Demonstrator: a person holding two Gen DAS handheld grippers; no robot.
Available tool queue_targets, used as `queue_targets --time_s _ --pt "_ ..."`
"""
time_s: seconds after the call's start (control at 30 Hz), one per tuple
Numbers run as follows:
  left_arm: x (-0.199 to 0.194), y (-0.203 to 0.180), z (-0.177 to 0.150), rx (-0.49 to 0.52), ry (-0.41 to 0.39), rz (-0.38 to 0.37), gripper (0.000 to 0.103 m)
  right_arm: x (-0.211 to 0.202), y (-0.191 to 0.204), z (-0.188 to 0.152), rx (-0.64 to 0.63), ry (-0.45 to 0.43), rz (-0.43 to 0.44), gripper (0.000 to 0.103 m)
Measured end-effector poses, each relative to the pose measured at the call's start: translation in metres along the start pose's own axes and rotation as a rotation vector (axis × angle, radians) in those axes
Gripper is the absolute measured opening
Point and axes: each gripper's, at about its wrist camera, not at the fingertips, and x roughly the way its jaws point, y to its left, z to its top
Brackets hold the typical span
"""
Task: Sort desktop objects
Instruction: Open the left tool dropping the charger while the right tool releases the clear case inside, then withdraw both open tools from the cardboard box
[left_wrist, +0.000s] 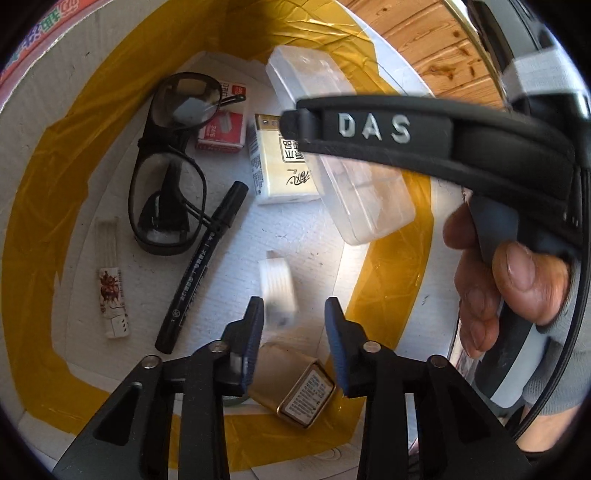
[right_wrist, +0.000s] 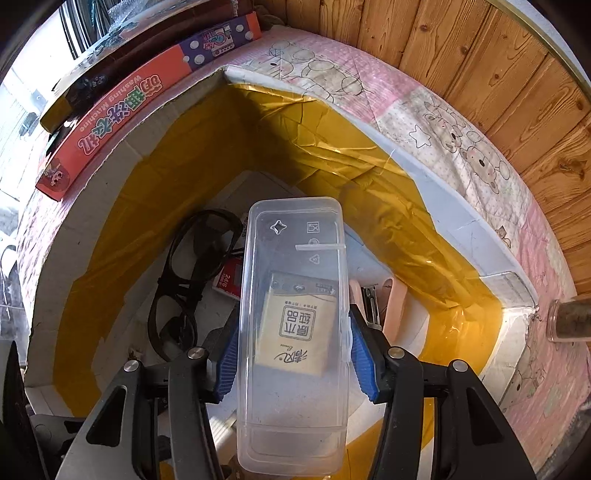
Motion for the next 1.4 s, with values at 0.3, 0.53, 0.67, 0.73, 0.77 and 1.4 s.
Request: queue_targets --time_s 0.3,0.53,0.67,0.73,0.77,1.4 --pt "-0.003 -0.005 -0.003 0.004 -0.028 0.043 0.04 -0.029 -0.012 -0.026 0.03 -0.027 -0.006 0.059" --pt "-0.026 -0.009 -0.015 0.08 -0.148 0.187 0.04 -0.064 -0.019 -0.051 0.062 -0.089 0.027 0.061" --pt "-0.04 -0.01 -0.027 0.127 -0.209 0.262 0.041 -0.093 -0.018 -0.078 0.054 -0.188 0.05 0.067" --pt "-0.04 -0.02 -0.023 0.135 -0.246 0.306 0.041 -0.108 -0.013 -0.097 0.027 -0.238 0.026 0.068" --pt "-0.041 -0.022 -0.025 0.138 -0.261 0.322 0.041 -0.114 -0.011 -0.105 0.011 -0.256 0.013 0.068" --pt "-0.073 -0.064 -0.059 0.252 -0.503 0.46 0.061 -0.13 0.042 -0.203 -0.188 -0.374 -0.044 0.078"
